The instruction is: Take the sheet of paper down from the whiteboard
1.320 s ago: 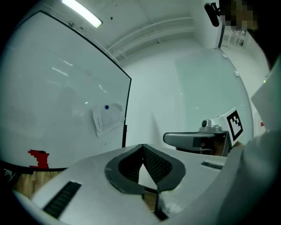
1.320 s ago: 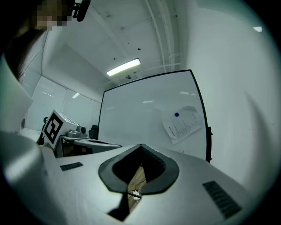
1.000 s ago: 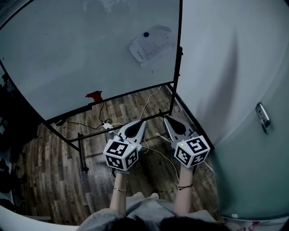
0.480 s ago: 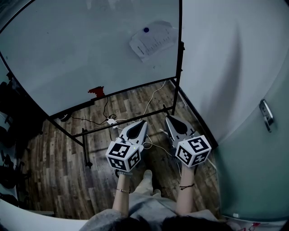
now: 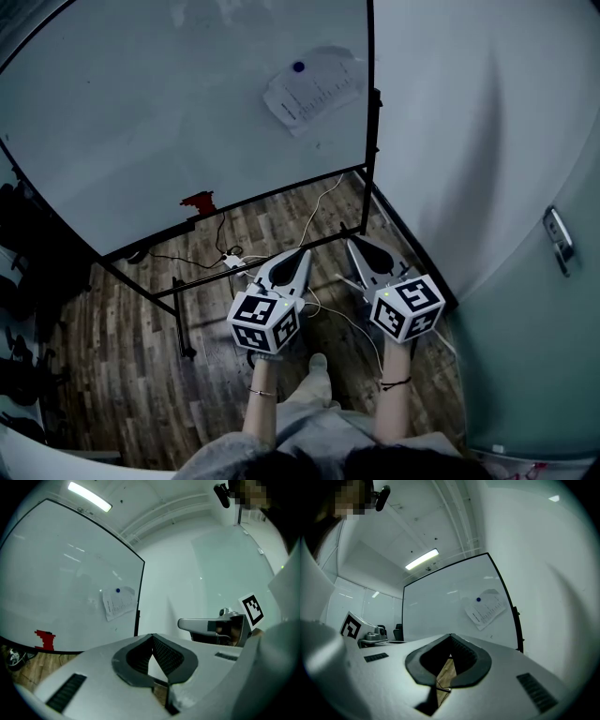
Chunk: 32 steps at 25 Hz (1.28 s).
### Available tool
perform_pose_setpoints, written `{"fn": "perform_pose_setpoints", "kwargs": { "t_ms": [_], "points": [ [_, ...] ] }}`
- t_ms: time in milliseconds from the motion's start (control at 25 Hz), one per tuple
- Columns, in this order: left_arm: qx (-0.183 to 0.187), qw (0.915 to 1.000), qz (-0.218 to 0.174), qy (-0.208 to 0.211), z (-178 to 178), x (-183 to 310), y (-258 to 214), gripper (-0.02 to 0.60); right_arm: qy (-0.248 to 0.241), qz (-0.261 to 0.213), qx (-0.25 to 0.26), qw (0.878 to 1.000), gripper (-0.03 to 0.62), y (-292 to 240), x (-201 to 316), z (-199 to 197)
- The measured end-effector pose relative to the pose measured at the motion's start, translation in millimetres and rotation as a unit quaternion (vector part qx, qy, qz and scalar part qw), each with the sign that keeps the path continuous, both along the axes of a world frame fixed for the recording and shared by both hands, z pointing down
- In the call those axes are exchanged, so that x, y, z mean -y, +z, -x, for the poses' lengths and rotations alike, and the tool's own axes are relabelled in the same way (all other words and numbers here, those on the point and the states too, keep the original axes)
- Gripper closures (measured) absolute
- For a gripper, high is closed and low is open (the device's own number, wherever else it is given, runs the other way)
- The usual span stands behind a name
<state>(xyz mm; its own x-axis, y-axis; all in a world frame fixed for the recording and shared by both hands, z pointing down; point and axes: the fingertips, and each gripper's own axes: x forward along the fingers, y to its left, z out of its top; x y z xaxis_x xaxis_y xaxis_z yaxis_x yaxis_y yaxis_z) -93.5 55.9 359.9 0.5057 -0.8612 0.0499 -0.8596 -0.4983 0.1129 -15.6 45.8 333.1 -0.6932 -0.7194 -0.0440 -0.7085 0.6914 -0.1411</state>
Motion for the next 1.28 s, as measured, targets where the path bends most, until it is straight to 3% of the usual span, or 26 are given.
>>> {"fn": "perform_pose_setpoints", "kwargs": {
  "t_ms": [520, 760, 920, 1120, 1280],
  "points": [
    [0.02, 0.9994, -0.011, 0.026, -1.2, 89.5, -5.8, 0.575, 0.012, 0.002, -0.001, 1.0, 0.594, -3.7, 85.3, 1.7],
    [0.05, 0.9979, -0.024, 0.032, -3.4, 120.6, -7.9, 0.575, 0.017, 0.005, 0.0, 1.0, 0.594, -2.7, 114.1, 1.6],
    [0.03, 0.9977, -0.038, 0.047, -3.6, 137.2, -14.6, 0.575, 0.016, 0.004, 0.0, 1.0, 0.594, -3.6, 130.7, 7.8],
    [0.066, 0.9958, -0.046, 0.044, -1.5, 161.6, -15.9, 0.575, 0.019, -0.002, -0.007, 1.0, 0.594, -10.2, 155.8, 11.6],
    [0.058, 0.9956, -0.056, 0.048, 6.3, 184.1, -22.5, 0.575, 0.019, -0.007, -0.003, 1.0, 0.594, -12.8, 177.3, 17.7]
  ]
}}
